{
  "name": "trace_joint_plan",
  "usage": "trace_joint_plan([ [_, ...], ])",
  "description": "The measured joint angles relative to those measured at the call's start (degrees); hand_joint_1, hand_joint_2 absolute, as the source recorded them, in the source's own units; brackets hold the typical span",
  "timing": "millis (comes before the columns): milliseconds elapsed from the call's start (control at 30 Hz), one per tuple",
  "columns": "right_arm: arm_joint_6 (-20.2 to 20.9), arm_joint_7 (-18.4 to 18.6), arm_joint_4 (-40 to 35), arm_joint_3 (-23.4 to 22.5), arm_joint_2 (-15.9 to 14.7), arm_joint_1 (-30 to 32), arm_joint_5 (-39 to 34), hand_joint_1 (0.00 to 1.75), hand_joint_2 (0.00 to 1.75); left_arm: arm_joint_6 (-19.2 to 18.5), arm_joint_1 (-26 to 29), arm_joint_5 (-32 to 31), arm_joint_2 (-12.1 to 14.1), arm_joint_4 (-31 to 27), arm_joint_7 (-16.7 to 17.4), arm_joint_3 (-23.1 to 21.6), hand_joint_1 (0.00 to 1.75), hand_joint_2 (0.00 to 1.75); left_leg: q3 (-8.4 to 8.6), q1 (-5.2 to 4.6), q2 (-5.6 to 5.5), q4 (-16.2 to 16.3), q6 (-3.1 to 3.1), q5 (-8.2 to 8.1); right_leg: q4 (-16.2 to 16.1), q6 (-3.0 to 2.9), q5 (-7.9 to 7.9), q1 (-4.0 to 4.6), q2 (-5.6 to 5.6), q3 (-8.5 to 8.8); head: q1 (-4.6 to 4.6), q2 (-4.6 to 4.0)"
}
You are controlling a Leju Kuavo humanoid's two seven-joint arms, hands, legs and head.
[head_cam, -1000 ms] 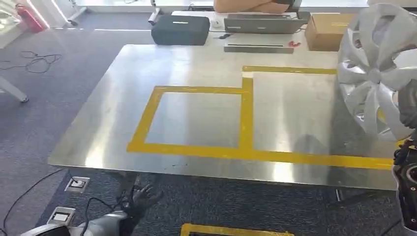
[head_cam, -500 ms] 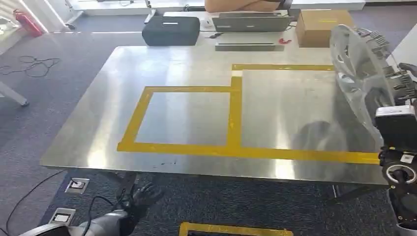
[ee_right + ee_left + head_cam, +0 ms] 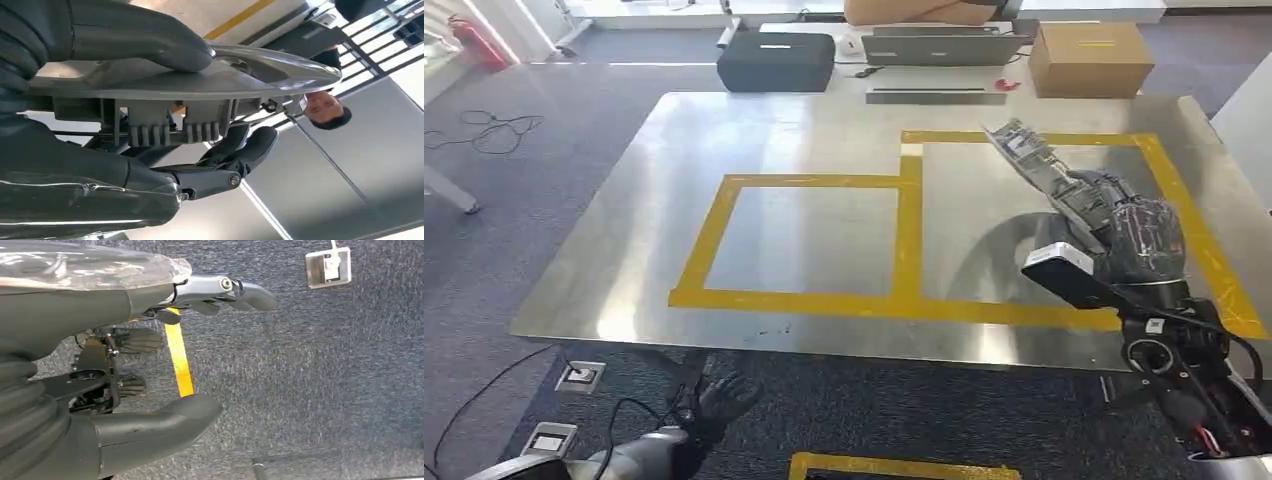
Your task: Take the parts from the cabinet and place them on the table.
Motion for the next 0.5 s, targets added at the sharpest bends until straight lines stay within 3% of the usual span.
trace_joint_plan([
  [167, 5.1, -1.4, 3.7, 2.6, 0.7, -1.0, 2.5, 1.75, 1.75, 0.0, 0.0, 0.0, 0.0, 0.0, -0.2, -0.2, 0.00, 1.75, 0.05, 0.00, 0.03, 0.0, 0.00, 0.00, 0.0, -0.02, 0.05, 0.01, 0.05, 0.07, 0.00, 0.00],
  [333, 4.5, -3.8, 9.6, 6.1, 2.9, -0.8, 6.3, 1.75, 1.75, 0.0, -0.2, -0.2, -0.1, 0.0, -0.2, -0.6, 0.00, 1.75, 0.05, 0.01, 0.03, 0.0, 0.03, 0.03, 0.0, -0.02, 0.05, 0.01, 0.03, 0.07, 0.00, 0.00],
  [500, 1.9, -2.7, 15.3, 9.9, 5.8, -1.3, 13.7, 1.75, 1.75, -0.2, -0.2, -0.9, -0.3, 0.0, 0.2, -0.9, 0.00, 1.75, 0.04, 0.00, 0.03, 0.0, 0.04, 0.03, 0.0, -0.02, 0.05, 0.01, 0.01, 0.08, 0.00, 0.00],
])
